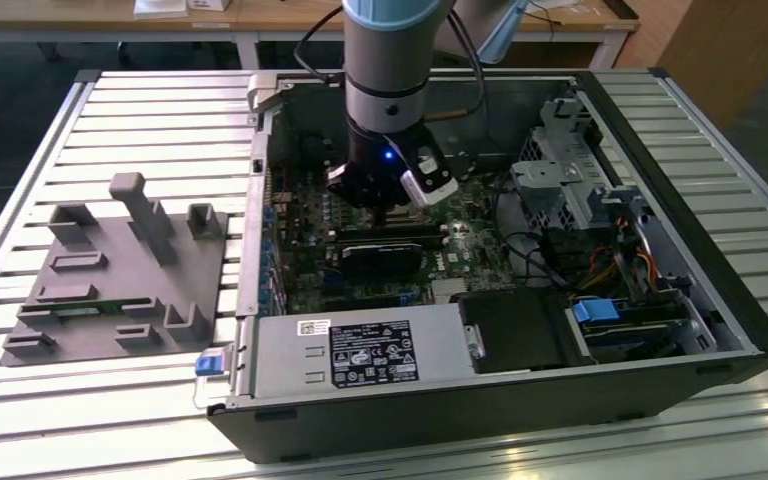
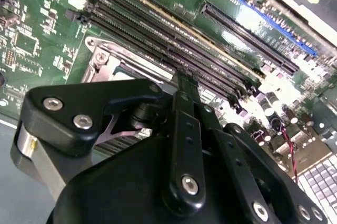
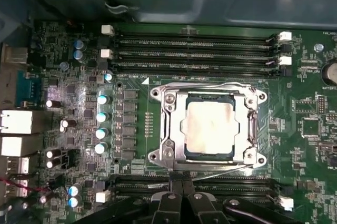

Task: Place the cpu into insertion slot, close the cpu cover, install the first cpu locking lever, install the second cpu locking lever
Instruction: 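Install the second cpu locking lever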

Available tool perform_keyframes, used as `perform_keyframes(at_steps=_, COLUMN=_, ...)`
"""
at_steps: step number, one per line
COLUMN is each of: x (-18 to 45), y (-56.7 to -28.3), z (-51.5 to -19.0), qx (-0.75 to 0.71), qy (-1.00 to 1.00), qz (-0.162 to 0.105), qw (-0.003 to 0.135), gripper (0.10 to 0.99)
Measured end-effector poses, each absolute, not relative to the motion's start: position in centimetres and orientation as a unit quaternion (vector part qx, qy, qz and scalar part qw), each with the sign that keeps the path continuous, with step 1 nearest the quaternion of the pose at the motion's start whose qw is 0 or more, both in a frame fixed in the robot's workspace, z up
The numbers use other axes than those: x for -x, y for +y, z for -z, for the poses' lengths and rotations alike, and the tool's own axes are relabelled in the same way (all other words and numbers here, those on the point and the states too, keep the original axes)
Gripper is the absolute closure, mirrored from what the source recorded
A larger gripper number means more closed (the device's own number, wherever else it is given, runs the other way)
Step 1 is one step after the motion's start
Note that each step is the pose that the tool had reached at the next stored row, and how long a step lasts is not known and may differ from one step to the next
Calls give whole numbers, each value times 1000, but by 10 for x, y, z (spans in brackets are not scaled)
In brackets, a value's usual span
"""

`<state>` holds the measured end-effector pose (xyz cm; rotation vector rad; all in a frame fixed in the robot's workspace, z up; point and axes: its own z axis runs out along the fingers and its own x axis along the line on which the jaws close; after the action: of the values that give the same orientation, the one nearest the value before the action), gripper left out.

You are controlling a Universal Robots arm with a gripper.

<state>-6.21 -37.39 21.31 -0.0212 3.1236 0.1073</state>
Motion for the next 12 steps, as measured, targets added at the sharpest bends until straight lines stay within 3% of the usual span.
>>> perform_keyframes(at_steps=12, x=69, y=-385, z=-211, qx=7, qy=998, qz=-58, qw=9, gripper=973)
